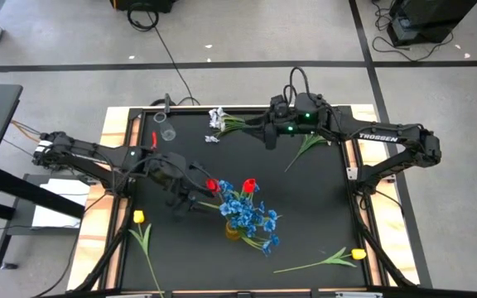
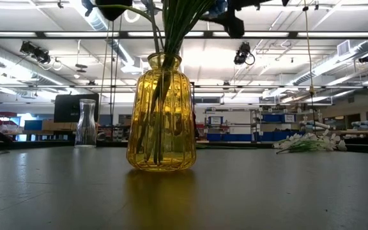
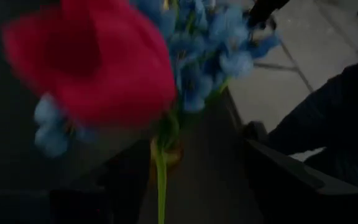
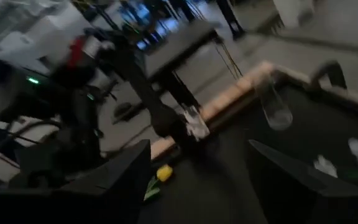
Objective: Sort flowers into vase by color
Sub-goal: Put the red flower into the yellow vase, then put the right white flowers into the transparent vase
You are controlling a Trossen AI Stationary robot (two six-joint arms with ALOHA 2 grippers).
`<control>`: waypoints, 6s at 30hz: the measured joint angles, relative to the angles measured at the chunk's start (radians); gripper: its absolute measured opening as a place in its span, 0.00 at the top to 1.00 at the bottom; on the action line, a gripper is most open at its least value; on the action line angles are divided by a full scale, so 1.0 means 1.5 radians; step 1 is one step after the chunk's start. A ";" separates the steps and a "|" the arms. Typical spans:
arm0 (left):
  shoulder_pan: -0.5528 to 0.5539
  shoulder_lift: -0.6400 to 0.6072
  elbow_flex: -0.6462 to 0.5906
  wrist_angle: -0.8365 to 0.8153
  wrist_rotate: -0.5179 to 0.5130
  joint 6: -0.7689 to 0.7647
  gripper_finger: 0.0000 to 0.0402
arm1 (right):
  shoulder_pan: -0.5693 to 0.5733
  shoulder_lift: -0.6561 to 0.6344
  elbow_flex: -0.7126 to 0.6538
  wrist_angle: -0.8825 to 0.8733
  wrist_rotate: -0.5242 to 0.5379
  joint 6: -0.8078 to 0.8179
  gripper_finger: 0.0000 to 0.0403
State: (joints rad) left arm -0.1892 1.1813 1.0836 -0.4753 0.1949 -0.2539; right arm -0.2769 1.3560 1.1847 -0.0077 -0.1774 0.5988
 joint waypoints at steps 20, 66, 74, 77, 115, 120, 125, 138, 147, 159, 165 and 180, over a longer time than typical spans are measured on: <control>0.153 -0.171 0.010 -0.179 -0.182 -0.065 0.44 | -0.081 0.000 0.000 -0.547 0.233 0.204 0.34; 0.570 -0.165 -0.053 -0.187 0.019 0.124 0.51 | -0.387 0.082 -0.289 -0.395 0.100 0.329 0.85; 0.570 -0.165 -0.052 -0.117 0.040 0.077 0.52 | -0.365 -0.008 -0.289 -0.276 0.056 0.319 0.93; 0.570 -0.165 -0.052 -0.087 0.043 0.047 0.52 | -0.346 -0.038 -0.289 -0.200 0.031 0.314 0.92; 0.428 -0.145 -0.052 0.220 -0.029 -0.010 0.22 | -0.069 0.179 0.211 0.073 -0.140 -0.173 0.97; 0.429 -0.179 -0.052 0.197 -0.029 0.003 0.22 | -0.056 0.266 0.315 0.045 -0.178 -0.185 0.97; 0.431 -0.226 -0.052 0.149 -0.029 0.024 0.22 | -0.050 0.346 0.410 0.029 -0.197 -0.197 0.97; 0.431 -0.331 -0.052 0.053 -0.093 0.064 0.22 | -0.043 0.518 0.599 0.029 -0.217 -0.209 0.97; 0.431 -0.386 -0.052 -0.049 -0.170 0.090 0.22 | -0.043 0.630 0.671 0.043 -0.164 -0.276 0.97; 0.431 -0.423 -0.052 -0.127 -0.170 0.052 0.22 | -0.043 0.735 0.716 0.189 -0.058 -0.280 0.97; 0.431 -0.422 -0.052 -0.141 -0.170 0.053 0.22 | -0.048 0.754 0.717 0.258 0.005 -0.311 0.96; 0.432 -0.402 -0.052 -0.138 -0.216 0.070 0.22 | -0.045 0.752 0.717 0.244 -0.090 -0.321 0.96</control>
State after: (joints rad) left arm 0.4582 0.5781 1.0058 -0.6824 -0.1286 -0.1484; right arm -0.3451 2.4836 2.2597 0.3589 -0.3127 0.1173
